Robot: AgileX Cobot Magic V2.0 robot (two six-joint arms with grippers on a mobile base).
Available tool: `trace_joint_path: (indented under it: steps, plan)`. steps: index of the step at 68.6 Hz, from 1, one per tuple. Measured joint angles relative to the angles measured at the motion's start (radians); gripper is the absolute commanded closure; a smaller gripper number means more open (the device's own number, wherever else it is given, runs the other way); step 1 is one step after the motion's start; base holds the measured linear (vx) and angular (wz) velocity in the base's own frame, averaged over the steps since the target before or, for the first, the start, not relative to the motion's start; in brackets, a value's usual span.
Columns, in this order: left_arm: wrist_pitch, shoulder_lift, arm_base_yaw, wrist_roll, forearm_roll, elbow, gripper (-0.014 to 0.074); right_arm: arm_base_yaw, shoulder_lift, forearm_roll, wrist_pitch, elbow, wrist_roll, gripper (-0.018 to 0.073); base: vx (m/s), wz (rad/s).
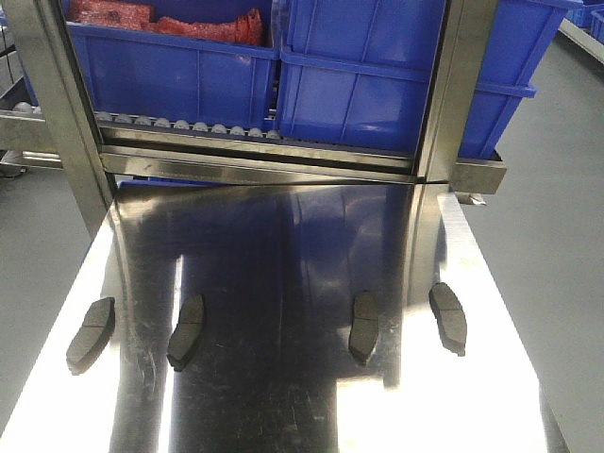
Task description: Move and align brake pads A on conveyor
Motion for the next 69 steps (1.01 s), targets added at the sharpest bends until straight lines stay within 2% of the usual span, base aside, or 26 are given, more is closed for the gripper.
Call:
trace_joint_path:
  steps: [69]
  plan:
    - [0.000, 0.000, 0.000, 0.000, 0.000, 0.000, 0.0603, 0.000, 0.000, 0.000, 0.000, 0.000, 0.000, 0.0571, 0.00, 0.00]
